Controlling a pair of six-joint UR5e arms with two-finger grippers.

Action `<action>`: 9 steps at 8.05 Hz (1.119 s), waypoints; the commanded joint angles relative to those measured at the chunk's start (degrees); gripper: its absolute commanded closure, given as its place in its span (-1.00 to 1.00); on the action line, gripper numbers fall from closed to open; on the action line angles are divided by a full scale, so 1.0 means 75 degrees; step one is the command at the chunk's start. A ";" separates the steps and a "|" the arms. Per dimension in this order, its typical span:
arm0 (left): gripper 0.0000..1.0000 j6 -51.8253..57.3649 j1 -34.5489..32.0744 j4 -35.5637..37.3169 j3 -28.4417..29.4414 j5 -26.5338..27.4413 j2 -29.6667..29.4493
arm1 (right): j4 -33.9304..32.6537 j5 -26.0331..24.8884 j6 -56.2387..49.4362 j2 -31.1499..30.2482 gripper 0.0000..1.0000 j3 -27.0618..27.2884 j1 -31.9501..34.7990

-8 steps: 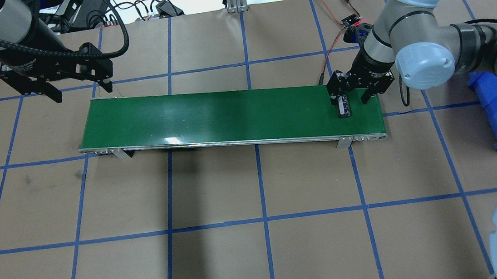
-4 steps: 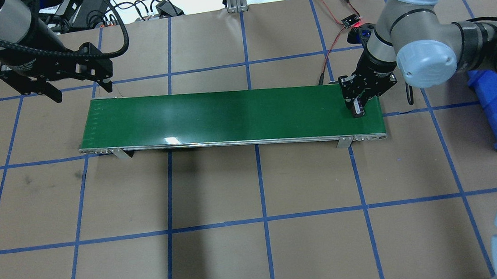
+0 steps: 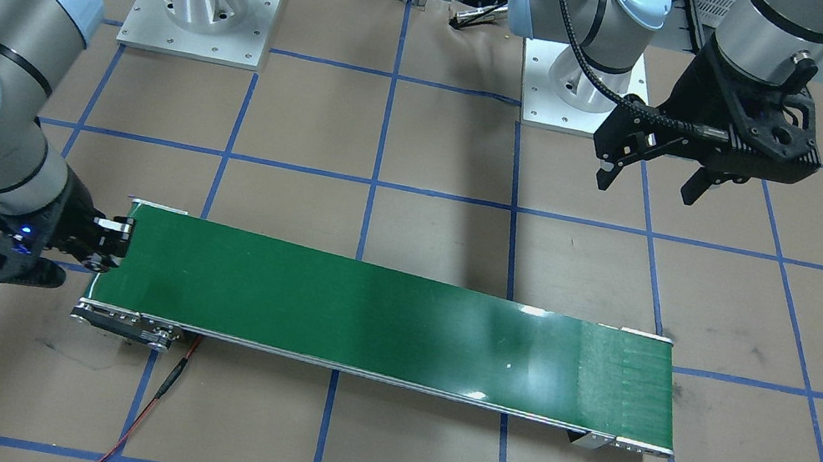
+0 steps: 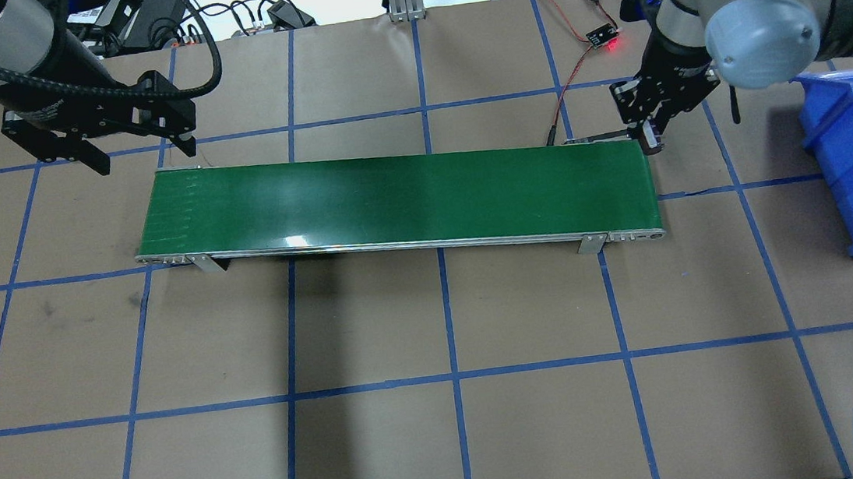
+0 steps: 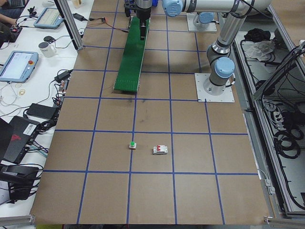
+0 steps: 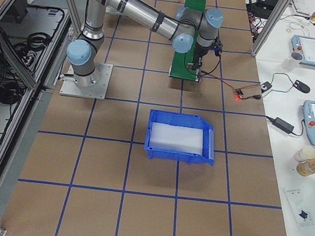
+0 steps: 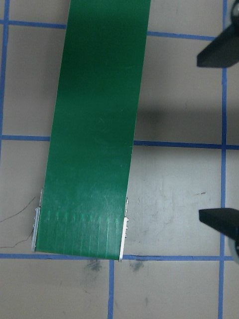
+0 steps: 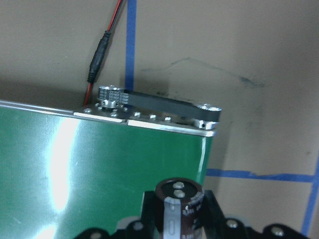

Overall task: Move capacitor from left to right
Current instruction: 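Carry the capacitor with the right gripper to the blue bin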

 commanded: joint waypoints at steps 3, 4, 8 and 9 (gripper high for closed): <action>-1.00 0.0011 0.0012 0.0000 0.0005 -0.0008 0.0001 | 0.0106 -0.0628 -0.5148 -0.0417 1.00 -0.0511 -0.2625; -1.00 0.0011 0.0012 0.0000 0.0005 -0.0008 0.0001 | -0.0127 -0.0767 -0.5985 -0.0370 1.00 -0.0523 -0.3142; -1.00 0.0011 0.0012 0.0000 0.0005 -0.0008 0.0001 | -0.2116 -0.0746 -0.9153 0.0590 1.00 0.0037 -0.4493; -1.00 0.0011 0.0012 0.0000 0.0005 -0.0008 0.0001 | -0.2493 -0.0513 -0.9285 0.0789 1.00 0.0237 -0.4553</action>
